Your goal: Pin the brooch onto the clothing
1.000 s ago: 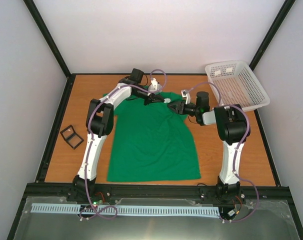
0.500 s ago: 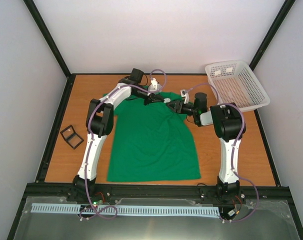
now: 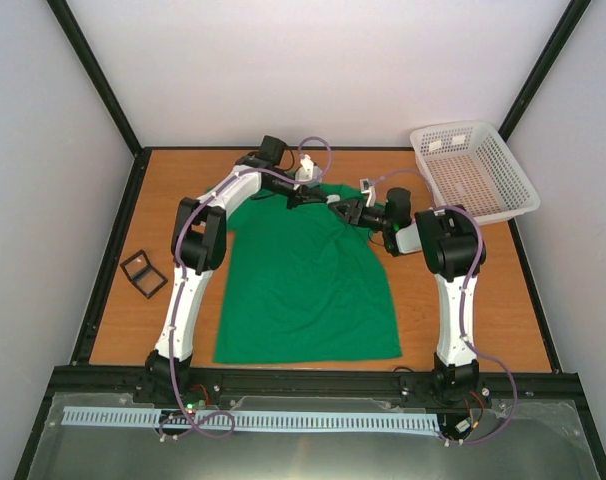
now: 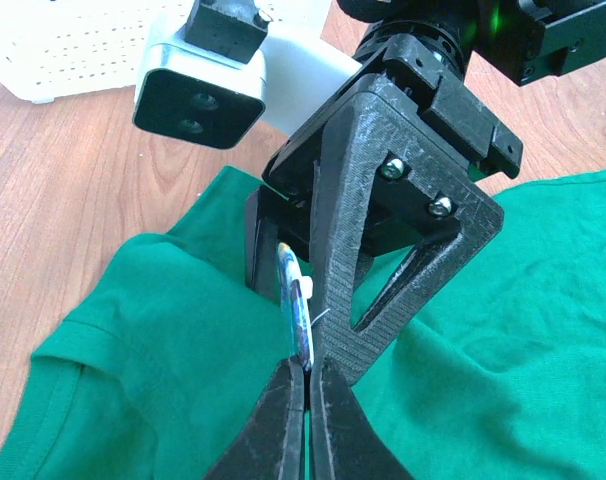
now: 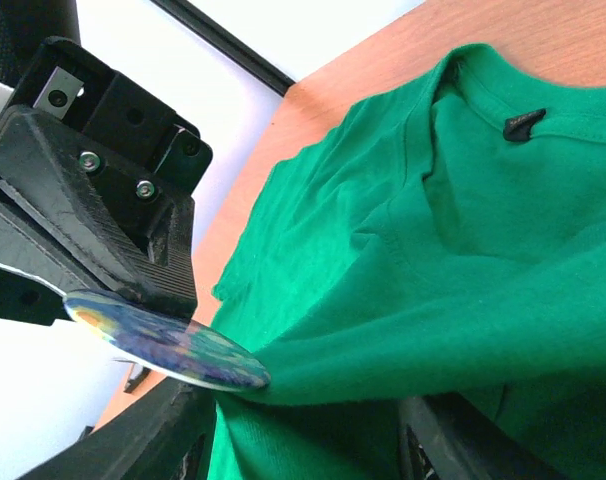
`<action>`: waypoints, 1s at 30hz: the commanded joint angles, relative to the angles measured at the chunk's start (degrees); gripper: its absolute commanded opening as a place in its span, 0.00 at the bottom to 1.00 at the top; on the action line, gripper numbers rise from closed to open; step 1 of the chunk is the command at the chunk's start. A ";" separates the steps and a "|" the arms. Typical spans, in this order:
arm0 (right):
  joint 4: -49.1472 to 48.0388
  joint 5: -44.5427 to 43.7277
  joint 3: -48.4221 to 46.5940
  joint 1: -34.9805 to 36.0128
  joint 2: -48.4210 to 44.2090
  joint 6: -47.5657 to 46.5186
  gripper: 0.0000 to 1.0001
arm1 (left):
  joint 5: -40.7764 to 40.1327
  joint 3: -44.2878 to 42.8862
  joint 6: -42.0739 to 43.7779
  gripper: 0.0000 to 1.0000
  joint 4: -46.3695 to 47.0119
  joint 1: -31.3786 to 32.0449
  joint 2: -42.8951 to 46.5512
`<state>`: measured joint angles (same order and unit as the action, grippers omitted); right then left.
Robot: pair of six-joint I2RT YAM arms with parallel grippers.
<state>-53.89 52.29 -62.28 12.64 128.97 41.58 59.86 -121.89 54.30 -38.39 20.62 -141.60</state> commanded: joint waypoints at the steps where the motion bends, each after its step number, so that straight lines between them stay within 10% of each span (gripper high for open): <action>1: -4.11 -2.83 -1.31 0.36 1.15 3.77 0.49 | 3.49 -2.49 0.27 0.01 -0.96 -0.26 -0.52; 30: 2.03 -2.68 -7.04 -0.06 2.88 12.44 0.47 | 4.22 -0.90 4.01 0.01 -3.00 0.59 0.86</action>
<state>-51.37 53.39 -67.26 13.19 130.37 51.77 59.42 -122.43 55.61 -38.35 19.97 -141.60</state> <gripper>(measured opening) 0.469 0.024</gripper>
